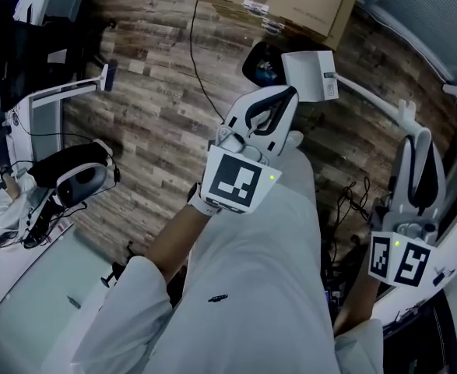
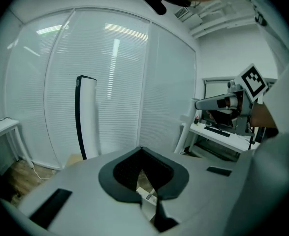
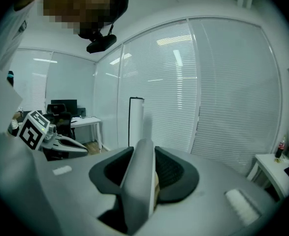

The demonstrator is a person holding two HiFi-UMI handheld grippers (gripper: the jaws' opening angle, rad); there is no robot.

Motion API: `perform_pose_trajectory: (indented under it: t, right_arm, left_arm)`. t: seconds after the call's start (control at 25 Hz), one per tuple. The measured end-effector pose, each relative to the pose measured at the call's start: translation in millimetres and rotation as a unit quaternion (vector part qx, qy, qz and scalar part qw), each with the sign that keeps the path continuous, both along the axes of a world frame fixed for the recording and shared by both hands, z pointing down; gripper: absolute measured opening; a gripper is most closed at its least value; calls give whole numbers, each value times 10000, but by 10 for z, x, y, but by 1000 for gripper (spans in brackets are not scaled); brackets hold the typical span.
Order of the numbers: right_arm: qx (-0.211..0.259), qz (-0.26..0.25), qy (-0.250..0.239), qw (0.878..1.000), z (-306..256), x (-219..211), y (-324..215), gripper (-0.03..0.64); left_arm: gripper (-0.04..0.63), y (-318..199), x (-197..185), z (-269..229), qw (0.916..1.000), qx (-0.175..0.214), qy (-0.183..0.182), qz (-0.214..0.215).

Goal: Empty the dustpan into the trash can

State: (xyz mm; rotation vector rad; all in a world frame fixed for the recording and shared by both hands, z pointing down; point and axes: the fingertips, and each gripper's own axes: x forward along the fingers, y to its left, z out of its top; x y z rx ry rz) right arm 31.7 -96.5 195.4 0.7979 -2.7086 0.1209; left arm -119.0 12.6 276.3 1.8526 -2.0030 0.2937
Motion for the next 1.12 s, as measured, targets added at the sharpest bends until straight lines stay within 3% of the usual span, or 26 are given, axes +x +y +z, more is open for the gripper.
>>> perform_pose_trajectory:
  t: [0.12, 0.36, 1.12]
  right_arm:
    - [56, 244, 41, 9997, 37, 167, -162, 143]
    - [165, 639, 210, 9976, 357, 406, -388, 143]
    - [-170, 1794, 478, 9825, 1985, 803, -947, 143]
  left_arm:
    - [6, 20, -110, 23, 9994, -58, 181, -276]
    - [6, 62, -173, 222, 9983, -282, 280, -428]
    - [6, -275, 100, 809, 9952, -878, 346, 255]
